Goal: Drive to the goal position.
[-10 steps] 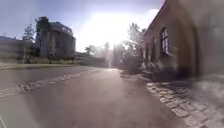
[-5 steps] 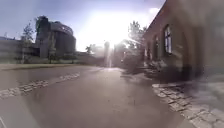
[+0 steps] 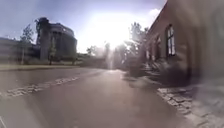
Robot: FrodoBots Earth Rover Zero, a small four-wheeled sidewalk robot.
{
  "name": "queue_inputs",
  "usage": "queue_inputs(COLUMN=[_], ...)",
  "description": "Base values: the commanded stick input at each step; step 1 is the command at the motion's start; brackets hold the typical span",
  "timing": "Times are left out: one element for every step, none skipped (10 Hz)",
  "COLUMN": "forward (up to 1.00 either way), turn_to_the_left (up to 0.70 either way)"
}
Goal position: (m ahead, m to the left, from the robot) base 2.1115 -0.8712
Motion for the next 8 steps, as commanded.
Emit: queue_inputs(forward=[0.7,0.7,0.7,0.7,0.7,0.7,0.7,0.7], turn_to_the_left=[0.0,0.0,0.0,0.0,-0.04,-0.1,-0.14,-0.14])
